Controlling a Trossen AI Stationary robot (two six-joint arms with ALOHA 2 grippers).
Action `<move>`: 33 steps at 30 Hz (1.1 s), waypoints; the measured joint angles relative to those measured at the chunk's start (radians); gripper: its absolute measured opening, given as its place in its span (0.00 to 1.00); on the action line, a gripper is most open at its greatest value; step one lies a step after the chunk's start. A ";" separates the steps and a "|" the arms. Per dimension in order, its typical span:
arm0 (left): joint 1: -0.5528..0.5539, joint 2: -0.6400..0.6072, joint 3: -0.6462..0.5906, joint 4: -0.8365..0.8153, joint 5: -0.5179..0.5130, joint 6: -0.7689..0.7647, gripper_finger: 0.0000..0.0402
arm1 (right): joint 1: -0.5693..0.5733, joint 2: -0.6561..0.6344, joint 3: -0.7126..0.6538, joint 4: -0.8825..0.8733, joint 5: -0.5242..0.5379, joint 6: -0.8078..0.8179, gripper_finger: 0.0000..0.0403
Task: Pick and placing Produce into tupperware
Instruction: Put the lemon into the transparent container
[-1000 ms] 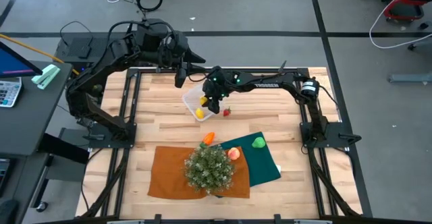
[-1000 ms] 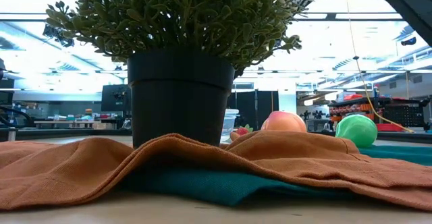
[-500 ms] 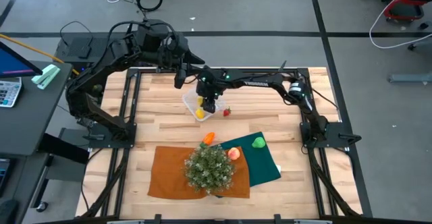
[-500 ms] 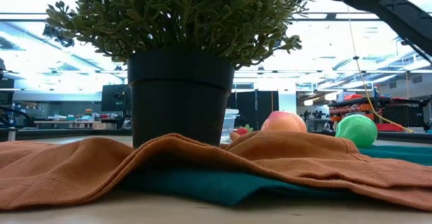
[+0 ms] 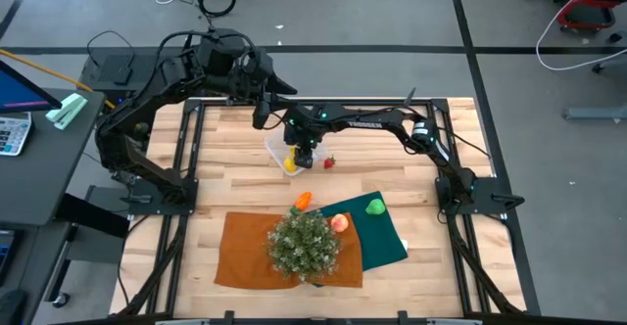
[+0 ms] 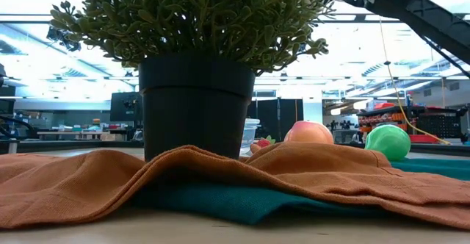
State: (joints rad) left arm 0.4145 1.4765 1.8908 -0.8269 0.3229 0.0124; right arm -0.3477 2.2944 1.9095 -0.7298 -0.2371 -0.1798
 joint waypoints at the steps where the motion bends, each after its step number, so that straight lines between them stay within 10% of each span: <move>1: 0.000 0.000 0.000 0.000 0.000 0.000 0.43 | 0.000 0.000 0.000 -0.002 0.000 0.001 0.39; 33: 0.000 0.000 0.000 -0.018 0.001 0.000 0.44 | 0.000 -0.003 -0.001 -0.048 0.001 0.027 0.49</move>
State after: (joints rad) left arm 0.4145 1.4765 1.8908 -0.8452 0.3234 0.0124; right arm -0.3481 2.2911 1.9090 -0.7775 -0.2359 -0.1527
